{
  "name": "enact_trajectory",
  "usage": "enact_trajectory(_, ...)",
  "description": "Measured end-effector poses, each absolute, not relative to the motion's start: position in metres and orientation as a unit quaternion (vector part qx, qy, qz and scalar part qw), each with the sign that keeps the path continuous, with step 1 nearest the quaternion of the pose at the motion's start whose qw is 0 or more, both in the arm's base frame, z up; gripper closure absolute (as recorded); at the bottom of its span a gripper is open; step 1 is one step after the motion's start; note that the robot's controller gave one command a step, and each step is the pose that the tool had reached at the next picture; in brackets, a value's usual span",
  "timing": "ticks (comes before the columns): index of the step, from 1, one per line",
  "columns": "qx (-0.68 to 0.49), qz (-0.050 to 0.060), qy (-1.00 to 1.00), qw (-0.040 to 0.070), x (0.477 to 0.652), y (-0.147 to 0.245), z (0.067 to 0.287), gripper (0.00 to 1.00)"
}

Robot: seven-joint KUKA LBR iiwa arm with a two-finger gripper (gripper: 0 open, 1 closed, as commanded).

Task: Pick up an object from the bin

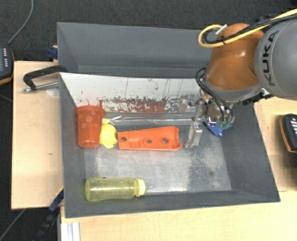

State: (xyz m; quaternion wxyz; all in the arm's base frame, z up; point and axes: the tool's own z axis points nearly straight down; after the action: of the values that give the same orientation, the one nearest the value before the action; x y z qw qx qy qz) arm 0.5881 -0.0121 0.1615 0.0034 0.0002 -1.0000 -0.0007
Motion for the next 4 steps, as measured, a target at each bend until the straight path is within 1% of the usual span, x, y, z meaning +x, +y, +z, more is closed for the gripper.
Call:
enact_trajectory(1,0.0,-0.001,-1.0,-0.001,0.59,-0.012,0.167,0.0)
enact_trajectory(2,0.035,-0.001,-0.999,-0.001,0.594,0.041,0.103,0.0)
enact_trajectory(3,0.072,-0.001,-0.997,-0.001,0.59,0.062,0.114,0.0)
enact_trajectory(4,-0.008,-0.002,-1.0,-0.003,0.596,0.078,0.113,0.0)
